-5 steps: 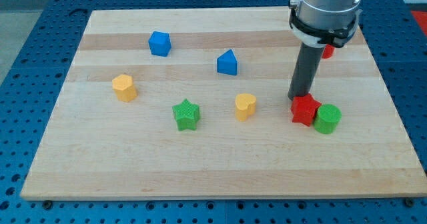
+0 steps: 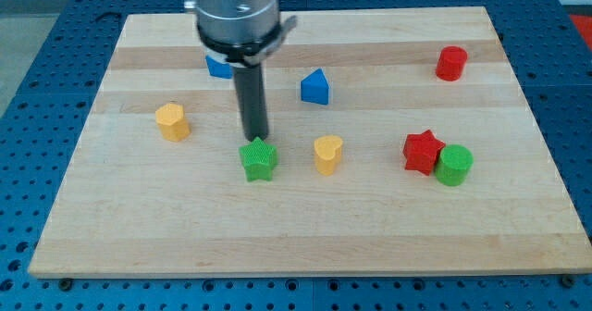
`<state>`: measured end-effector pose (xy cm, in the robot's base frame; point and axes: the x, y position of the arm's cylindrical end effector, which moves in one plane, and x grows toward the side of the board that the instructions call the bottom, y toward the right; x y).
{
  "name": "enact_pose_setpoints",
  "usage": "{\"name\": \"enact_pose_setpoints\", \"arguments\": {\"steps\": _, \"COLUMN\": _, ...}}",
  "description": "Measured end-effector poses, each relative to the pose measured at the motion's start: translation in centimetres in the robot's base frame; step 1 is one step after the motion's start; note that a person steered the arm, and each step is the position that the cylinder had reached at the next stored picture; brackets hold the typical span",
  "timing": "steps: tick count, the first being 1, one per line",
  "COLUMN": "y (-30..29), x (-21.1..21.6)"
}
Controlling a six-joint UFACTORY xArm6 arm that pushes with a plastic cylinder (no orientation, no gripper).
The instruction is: Push the green star along with yellow heart closer to the red star
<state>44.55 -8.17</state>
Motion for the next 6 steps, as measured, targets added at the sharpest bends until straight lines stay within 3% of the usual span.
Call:
{"name": "enact_pose_setpoints", "arguments": {"steps": 2, "y": -5.3, "x": 1.6}}
{"name": "enact_pose_setpoints", "arguments": {"steps": 4, "y": -2.4, "x": 6.0}}
{"name": "enact_pose_setpoints", "arguments": {"steps": 6, "y": -1.4, "x": 6.1}}
